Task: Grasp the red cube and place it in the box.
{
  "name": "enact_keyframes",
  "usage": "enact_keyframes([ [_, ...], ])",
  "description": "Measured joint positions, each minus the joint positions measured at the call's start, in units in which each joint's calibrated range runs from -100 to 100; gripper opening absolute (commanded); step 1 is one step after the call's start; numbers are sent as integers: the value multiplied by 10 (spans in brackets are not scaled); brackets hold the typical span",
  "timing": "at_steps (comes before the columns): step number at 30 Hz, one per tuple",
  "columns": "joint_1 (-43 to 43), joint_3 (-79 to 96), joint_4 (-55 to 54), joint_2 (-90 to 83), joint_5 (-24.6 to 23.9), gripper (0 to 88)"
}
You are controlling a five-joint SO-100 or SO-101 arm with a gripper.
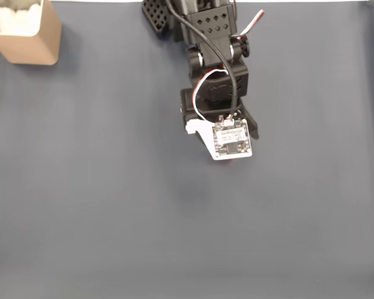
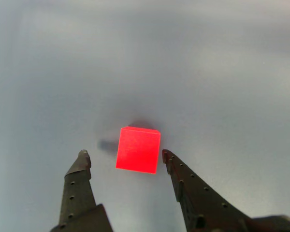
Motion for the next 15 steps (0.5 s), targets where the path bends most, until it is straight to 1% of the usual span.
enact_keyframes([
  [4, 0, 0, -2, 3, 0, 297],
  [10, -1, 0, -3, 5, 0, 175],
  [15, 0, 0, -5, 8, 0, 127],
])
